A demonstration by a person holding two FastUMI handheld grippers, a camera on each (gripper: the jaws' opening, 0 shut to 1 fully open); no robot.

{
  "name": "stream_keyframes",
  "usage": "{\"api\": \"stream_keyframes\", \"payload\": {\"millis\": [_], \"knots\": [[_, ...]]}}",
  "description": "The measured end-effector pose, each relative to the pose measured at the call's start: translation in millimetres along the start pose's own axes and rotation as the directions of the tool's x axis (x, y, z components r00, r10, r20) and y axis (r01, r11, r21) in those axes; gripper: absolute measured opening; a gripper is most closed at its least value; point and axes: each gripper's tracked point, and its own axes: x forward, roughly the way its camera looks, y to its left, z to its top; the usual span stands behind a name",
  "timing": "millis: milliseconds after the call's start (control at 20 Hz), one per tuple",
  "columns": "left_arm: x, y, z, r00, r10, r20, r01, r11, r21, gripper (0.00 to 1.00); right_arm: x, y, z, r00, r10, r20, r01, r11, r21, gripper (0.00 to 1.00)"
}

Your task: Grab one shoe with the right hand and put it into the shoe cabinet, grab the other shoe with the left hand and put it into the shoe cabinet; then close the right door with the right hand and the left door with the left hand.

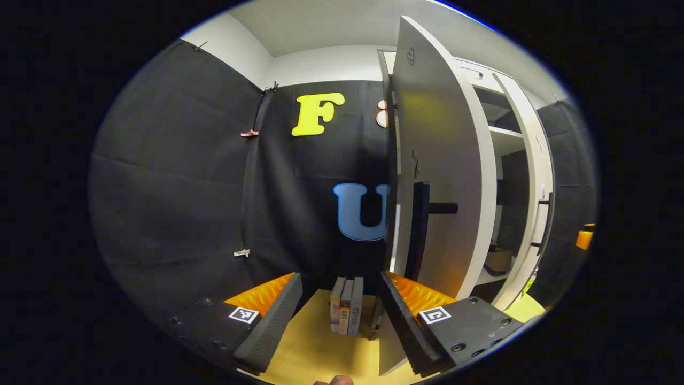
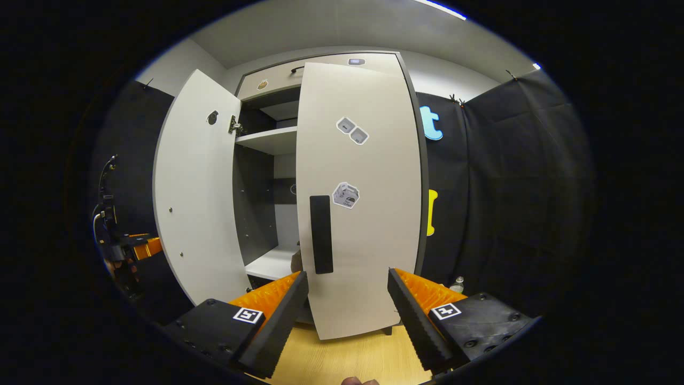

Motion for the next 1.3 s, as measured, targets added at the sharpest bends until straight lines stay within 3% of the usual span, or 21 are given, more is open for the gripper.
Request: {"api": "stream_keyframes", "payload": {"millis": [350, 400, 450, 500, 550, 650, 850, 1300], "knots": [[-3, -46, -2, 0.998, -0.064, -0.005, 0.064, 0.998, -0.005, 0.89, 5, 2, 2, 1.000, 0.023, 0.003, -0.023, 1.000, 0.001, 0.98], [-3, -55, -2, 0.997, -0.078, -0.006, 0.078, 0.997, -0.010, 0.93, 5, 1, 3, 1.000, 0.023, 0.002, -0.023, 1.000, 0.002, 0.98], [-2, -66, -3, 0.995, -0.095, -0.008, 0.094, 0.995, -0.015, 0.89, 5, 1, 3, 1.000, 0.025, -0.001, -0.025, 1.000, 0.008, 0.98], [-1, -75, -3, 0.994, -0.110, -0.010, 0.110, 0.994, -0.021, 0.93, 6, 0, 3, 1.000, 0.028, -0.004, -0.027, 0.999, 0.017, 0.98], [2, -87, -4, 0.992, -0.129, -0.012, 0.128, 0.991, -0.024, 0.89, 7, 0, 3, 1.000, 0.029, -0.006, -0.029, 0.999, 0.025, 0.98], [6, -113, -5, 0.984, -0.178, -0.019, 0.177, 0.984, -0.016, 0.94, 5, -4, 4, 1.000, 0.027, -0.008, -0.027, 0.999, 0.031, 0.98], [1, -150, -9, 0.972, -0.232, -0.038, 0.231, 0.973, -0.015, 0.93, 4, -12, 4, 1.000, 0.015, -0.012, -0.015, 1.000, 0.024, 0.98], [-29, -179, -4, 0.959, -0.281, -0.045, 0.281, 0.960, -0.005, 0.92, 5, -15, 1, 1.000, -0.005, -0.031, 0.006, 1.000, 0.029, 0.98]]}}
